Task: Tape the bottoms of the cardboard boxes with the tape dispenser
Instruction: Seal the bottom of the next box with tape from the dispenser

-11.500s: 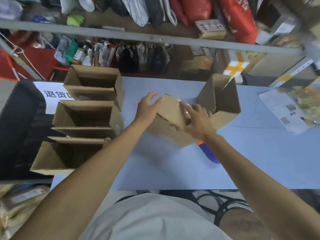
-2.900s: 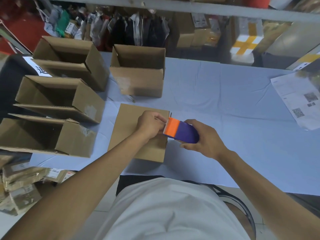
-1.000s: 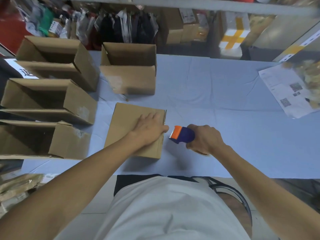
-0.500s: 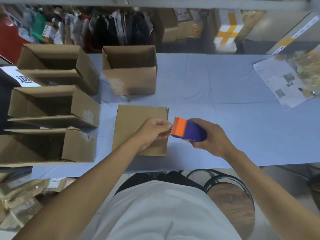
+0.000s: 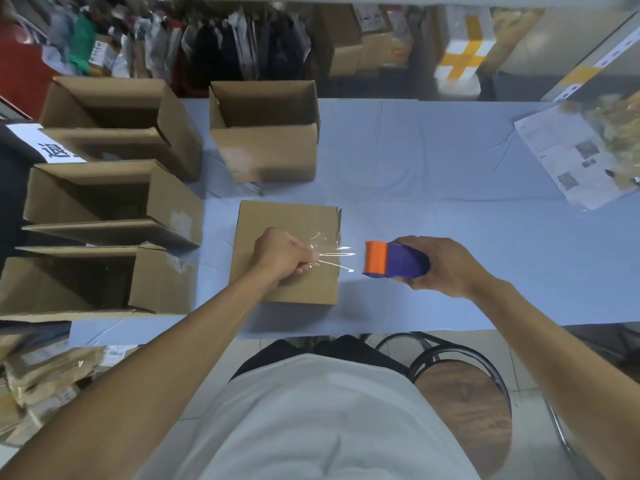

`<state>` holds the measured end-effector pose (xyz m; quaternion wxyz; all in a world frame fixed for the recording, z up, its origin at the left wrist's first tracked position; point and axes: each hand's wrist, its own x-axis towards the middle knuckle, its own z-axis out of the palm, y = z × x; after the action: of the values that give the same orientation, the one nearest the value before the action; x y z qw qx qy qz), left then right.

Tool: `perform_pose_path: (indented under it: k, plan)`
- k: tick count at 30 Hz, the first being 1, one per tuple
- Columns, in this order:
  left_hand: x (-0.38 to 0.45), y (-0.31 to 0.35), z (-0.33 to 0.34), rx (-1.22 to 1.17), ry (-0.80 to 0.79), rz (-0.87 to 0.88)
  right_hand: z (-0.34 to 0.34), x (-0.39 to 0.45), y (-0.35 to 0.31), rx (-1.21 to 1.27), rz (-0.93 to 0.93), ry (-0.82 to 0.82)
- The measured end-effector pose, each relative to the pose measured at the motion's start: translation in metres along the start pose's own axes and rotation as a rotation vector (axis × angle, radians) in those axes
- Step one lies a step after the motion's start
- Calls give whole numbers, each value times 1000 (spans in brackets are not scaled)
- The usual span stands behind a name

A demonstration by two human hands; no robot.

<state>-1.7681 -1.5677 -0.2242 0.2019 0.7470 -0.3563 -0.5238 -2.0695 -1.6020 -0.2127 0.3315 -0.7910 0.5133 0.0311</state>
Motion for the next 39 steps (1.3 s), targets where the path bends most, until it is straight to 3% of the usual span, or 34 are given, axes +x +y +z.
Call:
perform_pose_path:
  k: [4,7,10,12,14,16,20,24,27,30,34,37,39]
  plan:
    - [3,3,7,277,55,4,10,9,3,-52,32,-77]
    - [7,13,7,805,188,49,20,12,2,-60,47,-120]
    - [11,13,4,1021,178,227,27,17,-1,-105,53,-121]
    - [11,6,14,823,-34,406,32,23,-8,-162,48,-139]
    - [5,4,25,458,-271,337,37,32,-19,-152,66,-175]
    - [4,3,29,396,-303,315,37,41,-30,-175,130,-218]
    - [4,-4,35,649,-232,440,27,44,-30,-328,247,-264]
    - [3,-3,51,703,-142,399,21,35,-16,-154,278,-97]
    - [1,-5,52,817,-134,541,31,33,-8,-155,230,56]
    - [-7,-13,53,696,29,617,54,35,-7,-166,120,177]
    - [-17,-18,63,601,189,609,78,41,-15,-218,103,196]
    - [-18,-22,65,548,221,620,66,55,-24,-279,-84,340]
    - [-20,-26,62,512,210,626,49,72,-36,-309,-348,220]
